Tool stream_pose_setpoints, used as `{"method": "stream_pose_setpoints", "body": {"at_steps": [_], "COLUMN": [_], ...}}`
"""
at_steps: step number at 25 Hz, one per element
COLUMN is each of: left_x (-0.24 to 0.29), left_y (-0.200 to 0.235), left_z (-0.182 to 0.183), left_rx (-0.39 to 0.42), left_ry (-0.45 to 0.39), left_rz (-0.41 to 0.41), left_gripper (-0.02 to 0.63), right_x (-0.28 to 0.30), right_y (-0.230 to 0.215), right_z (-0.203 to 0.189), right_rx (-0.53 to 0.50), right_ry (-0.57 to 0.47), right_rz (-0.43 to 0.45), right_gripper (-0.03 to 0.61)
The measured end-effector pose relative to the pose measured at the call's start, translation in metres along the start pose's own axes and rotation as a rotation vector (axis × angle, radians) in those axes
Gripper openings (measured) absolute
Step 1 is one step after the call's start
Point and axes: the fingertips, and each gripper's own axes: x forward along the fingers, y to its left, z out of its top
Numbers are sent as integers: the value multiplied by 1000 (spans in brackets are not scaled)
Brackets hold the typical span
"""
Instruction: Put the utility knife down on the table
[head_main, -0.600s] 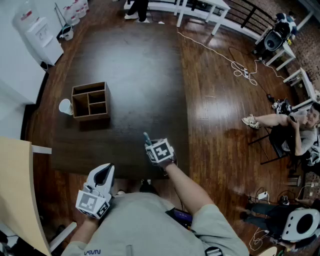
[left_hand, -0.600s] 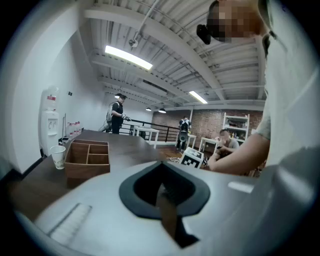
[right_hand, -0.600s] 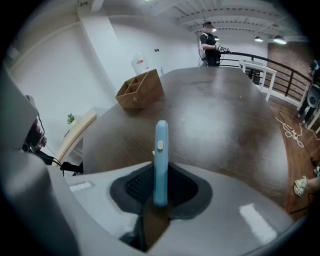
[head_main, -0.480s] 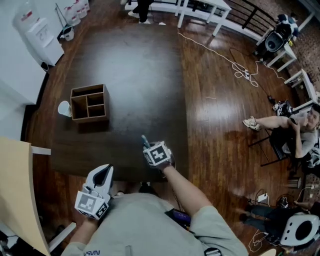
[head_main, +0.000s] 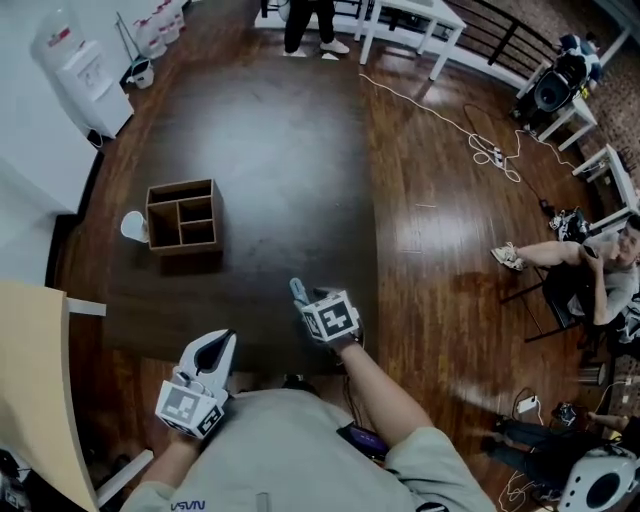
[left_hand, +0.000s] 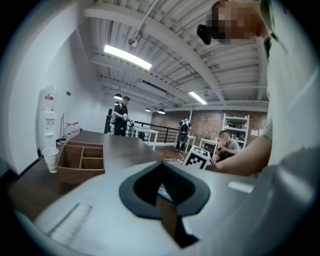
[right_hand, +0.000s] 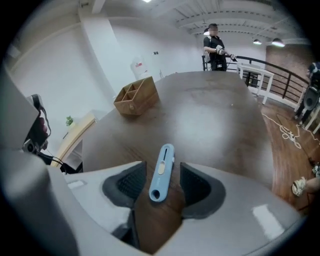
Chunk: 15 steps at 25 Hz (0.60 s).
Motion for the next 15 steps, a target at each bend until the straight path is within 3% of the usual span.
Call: {"method": "stream_pose_setpoints", "body": {"at_steps": [7,9,11,15], "left_x": [-9,-13,-19,-40], "left_y": [10,13,16,25], "left_z": [-2,-1,0,4], "left_rx": [-31,-30,-32,-38], "left_ry": [-37,-56,-79,-121], "left_rz": [-10,-21,-28,-29], "left_gripper": [-3,-3,-3,-3], "right_x": [-87,-112,-134,-166], "right_y": [26,42,61,101], "right_z": [43,50,55,56], "right_rx": [85,83,67,18], "right_ry": [-419,-530,-626,-745], "right_rz": [-23,-40,-59,-106], "right_gripper": [175,121,9,2]}}
